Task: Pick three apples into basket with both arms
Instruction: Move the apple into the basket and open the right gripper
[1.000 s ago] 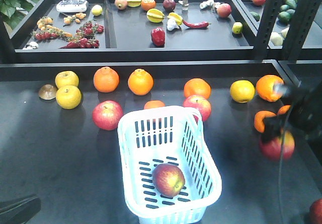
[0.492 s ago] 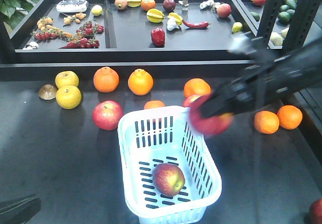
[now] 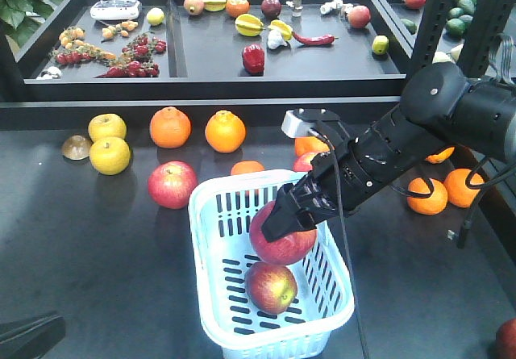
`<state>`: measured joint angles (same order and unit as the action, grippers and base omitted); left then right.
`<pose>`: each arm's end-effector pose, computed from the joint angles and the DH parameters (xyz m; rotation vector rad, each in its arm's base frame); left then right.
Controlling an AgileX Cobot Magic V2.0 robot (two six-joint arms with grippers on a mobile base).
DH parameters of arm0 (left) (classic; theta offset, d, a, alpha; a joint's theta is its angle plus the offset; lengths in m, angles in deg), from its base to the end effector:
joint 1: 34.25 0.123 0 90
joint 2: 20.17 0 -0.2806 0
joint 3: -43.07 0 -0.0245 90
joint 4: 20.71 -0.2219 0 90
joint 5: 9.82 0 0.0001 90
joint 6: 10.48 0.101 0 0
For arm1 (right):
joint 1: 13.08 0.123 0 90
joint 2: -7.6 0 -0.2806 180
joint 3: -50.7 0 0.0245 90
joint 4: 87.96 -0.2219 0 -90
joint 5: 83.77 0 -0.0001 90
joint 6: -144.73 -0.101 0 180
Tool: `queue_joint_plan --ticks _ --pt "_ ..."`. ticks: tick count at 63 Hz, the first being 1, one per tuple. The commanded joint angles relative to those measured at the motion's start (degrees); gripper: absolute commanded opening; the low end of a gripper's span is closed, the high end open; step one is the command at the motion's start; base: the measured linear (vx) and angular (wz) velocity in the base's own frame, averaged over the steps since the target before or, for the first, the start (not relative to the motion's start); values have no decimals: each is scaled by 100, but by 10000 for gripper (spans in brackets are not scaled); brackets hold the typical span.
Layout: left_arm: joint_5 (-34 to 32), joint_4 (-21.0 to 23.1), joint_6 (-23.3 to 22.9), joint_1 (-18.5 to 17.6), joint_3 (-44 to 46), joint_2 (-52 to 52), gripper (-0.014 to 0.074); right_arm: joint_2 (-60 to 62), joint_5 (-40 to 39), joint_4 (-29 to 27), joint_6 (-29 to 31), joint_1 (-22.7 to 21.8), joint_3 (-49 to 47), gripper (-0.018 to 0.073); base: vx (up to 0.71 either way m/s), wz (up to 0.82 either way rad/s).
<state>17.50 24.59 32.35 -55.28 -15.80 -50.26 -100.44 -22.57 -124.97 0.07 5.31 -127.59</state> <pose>0.0525 -0.0555 0.2612 0.5872 1.8287 -0.5528 0.2924 0.1534 0.2549 -0.9099 2.6417 0.8055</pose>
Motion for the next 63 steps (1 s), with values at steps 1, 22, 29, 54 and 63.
queue_joint_plan --ticks 1,22,29,54,63 --pt "-261 186 -40 -19 155 -34 -6 248 -72 -223 3 -8 -148 539 0 0" --pt "-261 186 -40 -19 155 -34 -6 248 -128 -267 3 -8 -148 686 0 0" --pt "-261 186 -40 -19 155 -34 -6 248 -260 -418 -10 -8 -148 643 0 0" --pt "-255 187 -40 -19 155 -34 -6 842 806 452 -938 -460 -166 52 0 0" --pt "-240 187 -40 -19 155 -34 -6 1499 1128 1901 -1711 -806 -22 -10 0 0"
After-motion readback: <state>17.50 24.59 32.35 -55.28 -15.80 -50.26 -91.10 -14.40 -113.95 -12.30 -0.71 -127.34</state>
